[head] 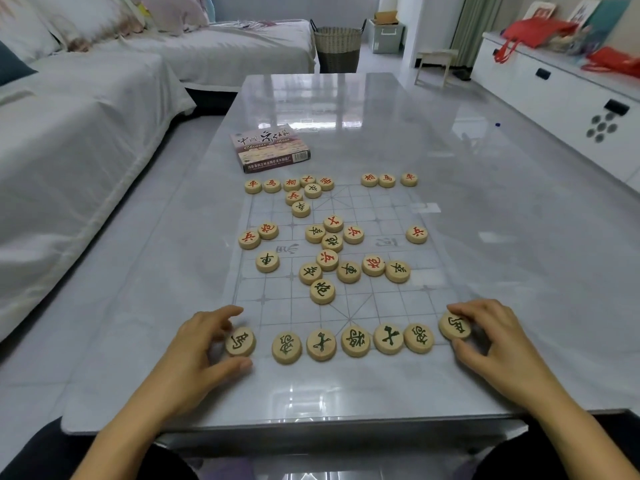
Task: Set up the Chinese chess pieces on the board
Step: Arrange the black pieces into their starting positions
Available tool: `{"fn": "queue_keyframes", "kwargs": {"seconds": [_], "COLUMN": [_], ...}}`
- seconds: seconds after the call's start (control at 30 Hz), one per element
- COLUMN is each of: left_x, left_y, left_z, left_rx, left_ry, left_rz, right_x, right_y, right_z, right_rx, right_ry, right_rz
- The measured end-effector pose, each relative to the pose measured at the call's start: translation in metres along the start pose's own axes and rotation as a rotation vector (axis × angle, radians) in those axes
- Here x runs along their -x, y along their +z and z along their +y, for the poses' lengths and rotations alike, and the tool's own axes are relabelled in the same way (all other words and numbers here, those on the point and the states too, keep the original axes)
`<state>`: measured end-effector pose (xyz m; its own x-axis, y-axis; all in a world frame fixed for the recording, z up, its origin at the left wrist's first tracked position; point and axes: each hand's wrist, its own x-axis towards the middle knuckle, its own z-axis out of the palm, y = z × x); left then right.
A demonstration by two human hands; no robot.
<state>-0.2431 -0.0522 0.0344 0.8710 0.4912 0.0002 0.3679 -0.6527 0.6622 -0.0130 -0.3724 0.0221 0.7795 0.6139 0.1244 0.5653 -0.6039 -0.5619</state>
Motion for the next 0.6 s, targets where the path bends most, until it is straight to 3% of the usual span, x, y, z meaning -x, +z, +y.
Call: {"fn": "queue_keyframes", "kwargs": {"seconds": [0.1,0.17,0.43,0.6], "left_x": [-0.001,-0.003,0.003,0.007], "left_y": [0.016,0.021,0.003,0.015], "left_z": [0.008,0.008,0.002,0.005], "left_rx": [-0.104,-0.163,-0.036,0.023], "left_ry": [-0.07,-0.048,0.083,-0.078], "left_rz": [0.167,0.194,-0.069,0.127], "right_x": [0.003,0.005,0.005,0.005], "right_y": [0.002,0.002,0.004,0.005], "right_z": [-0.002,-0.003,0.0,0.0], "right_rx": [0.013,0.03,0.037,0.068], "right_ry": [-0.011,-0.03,-0.027,-0.007], "right_rz": [0.003,-0.007,-0.005,-0.018]}}
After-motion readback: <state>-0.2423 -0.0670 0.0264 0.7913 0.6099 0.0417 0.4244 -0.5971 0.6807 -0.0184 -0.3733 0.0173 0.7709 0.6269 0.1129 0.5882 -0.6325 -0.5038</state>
